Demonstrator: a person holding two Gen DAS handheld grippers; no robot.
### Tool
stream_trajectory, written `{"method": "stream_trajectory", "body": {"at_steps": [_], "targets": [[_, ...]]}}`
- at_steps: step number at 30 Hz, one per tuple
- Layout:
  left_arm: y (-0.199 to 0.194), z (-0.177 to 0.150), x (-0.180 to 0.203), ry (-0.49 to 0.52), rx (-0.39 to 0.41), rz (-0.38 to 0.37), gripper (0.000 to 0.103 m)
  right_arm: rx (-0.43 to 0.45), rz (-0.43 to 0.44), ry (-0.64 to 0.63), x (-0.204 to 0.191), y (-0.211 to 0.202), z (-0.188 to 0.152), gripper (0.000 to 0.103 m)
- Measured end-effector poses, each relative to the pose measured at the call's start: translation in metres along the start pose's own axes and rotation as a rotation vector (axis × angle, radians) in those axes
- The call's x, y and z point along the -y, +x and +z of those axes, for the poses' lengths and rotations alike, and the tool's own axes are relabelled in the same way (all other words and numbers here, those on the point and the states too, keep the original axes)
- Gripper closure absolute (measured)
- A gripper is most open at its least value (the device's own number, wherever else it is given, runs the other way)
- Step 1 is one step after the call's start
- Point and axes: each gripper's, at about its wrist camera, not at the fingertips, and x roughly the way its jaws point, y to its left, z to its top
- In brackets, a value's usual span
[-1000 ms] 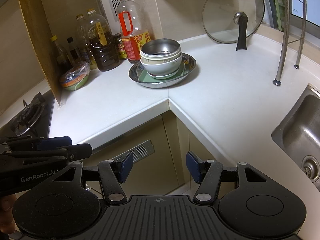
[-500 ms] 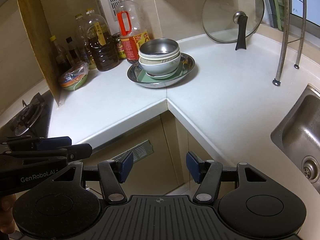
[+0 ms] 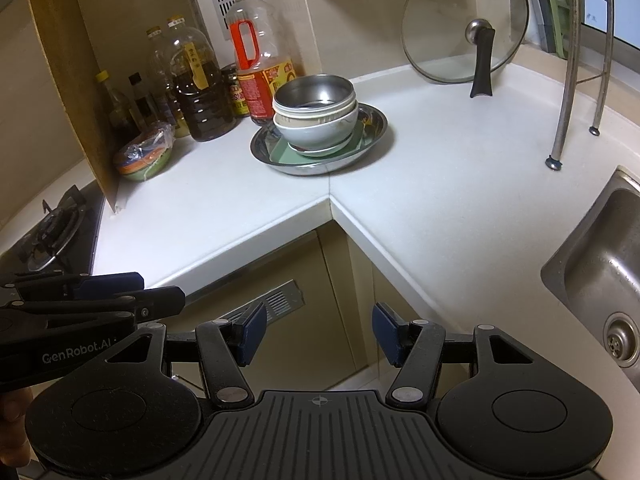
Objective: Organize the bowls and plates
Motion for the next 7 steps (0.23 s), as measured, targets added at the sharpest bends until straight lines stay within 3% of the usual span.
{"method": "stream_trajectory", "body": {"at_steps": [7], "targets": [[0.0065,0.0025,0.0035,-0.007,-0.010,-0.001,0.064,-0.009,-0.003,0.003,0.0039,0.0051,0.0060,0.044]]}}
